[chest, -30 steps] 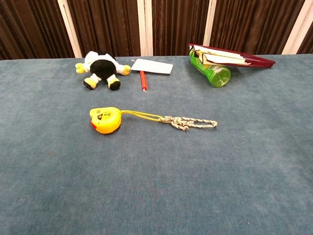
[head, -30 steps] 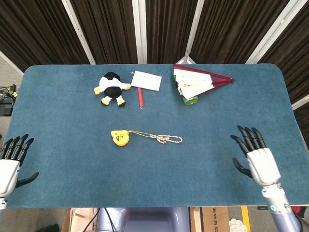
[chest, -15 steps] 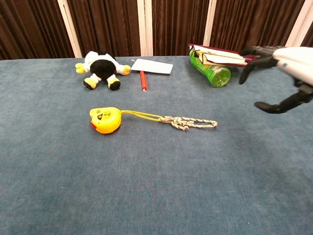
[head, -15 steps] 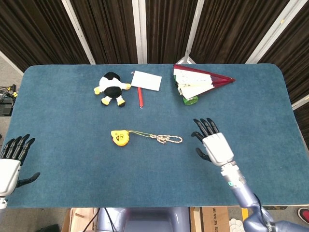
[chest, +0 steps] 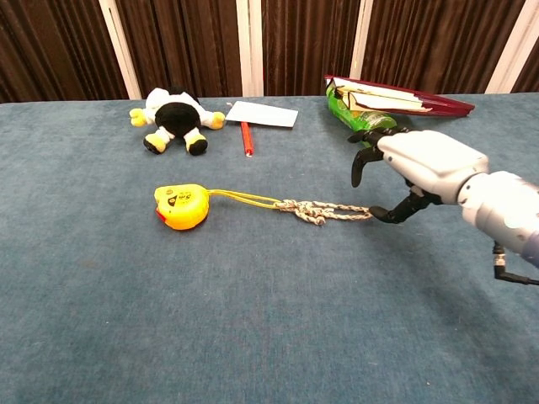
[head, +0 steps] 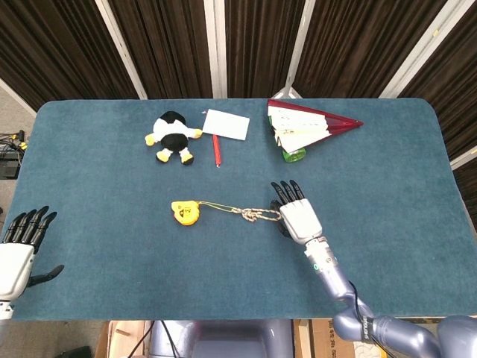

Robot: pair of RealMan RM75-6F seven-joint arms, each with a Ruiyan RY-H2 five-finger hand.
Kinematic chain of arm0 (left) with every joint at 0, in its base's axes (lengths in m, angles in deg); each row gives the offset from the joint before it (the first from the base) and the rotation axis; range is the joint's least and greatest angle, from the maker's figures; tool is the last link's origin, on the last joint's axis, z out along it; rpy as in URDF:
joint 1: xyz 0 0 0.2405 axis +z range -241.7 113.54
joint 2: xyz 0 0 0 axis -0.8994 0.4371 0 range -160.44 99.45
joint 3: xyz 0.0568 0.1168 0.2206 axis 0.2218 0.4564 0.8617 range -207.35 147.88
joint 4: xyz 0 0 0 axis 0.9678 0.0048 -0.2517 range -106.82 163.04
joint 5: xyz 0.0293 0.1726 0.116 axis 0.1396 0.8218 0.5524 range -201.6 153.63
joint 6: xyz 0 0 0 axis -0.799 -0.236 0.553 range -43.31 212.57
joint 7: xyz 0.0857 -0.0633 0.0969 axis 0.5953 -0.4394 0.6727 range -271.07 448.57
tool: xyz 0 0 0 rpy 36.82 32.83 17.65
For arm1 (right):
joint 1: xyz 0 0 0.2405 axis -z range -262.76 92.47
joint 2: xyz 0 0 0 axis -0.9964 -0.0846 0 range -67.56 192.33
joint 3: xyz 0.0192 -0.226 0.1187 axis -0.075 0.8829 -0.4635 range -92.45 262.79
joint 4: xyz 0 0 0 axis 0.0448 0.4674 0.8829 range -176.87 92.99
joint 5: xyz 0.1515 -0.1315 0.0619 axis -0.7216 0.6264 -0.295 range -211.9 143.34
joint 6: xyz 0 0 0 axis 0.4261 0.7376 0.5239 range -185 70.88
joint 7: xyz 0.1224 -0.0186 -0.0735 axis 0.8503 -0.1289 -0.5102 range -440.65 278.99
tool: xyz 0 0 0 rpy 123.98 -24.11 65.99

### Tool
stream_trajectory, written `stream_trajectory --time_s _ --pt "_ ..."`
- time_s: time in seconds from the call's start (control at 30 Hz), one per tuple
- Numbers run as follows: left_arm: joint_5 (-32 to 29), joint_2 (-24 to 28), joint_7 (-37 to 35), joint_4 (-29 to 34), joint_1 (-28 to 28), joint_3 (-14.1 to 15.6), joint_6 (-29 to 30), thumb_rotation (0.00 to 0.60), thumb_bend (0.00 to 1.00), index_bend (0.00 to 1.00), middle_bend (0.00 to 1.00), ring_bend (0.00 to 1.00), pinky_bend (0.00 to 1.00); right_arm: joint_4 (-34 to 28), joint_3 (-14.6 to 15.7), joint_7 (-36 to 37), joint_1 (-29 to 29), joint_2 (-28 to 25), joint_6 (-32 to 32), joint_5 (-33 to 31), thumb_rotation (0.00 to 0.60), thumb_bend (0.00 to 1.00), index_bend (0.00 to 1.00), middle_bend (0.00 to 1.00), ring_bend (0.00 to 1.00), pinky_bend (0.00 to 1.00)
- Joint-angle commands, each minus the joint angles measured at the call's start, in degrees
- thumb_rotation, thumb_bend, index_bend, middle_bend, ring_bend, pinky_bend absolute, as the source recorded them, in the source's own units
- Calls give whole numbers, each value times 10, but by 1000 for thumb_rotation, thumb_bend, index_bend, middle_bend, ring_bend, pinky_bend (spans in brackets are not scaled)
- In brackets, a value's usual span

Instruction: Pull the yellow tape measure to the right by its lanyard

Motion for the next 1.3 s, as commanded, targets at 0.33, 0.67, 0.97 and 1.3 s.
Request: stream_trajectory --time_s 0.33,0.67,0.97,1.3 --pt "-9 1 -5 2 -3 0 -9 600 0 0 0 0 0 79 5 29 -14 41 -6 -23 600 359 479 132 0 36" --pt "-9 1 -1 5 -4 0 -9 600 0 0 0 0 0 89 18 50 -9 54 11 -18 600 359 503 154 3 36" --pt "-9 1 -5 5 -4 0 -9 600 0 0 0 0 0 86 18 48 -12 61 17 -21 600 359 506 155 4 36" --pt "-10 3 -9 7 -5 1 -11 600 0 0 0 0 0 88 18 40 -17 64 16 -28 600 353 529 165 9 36"
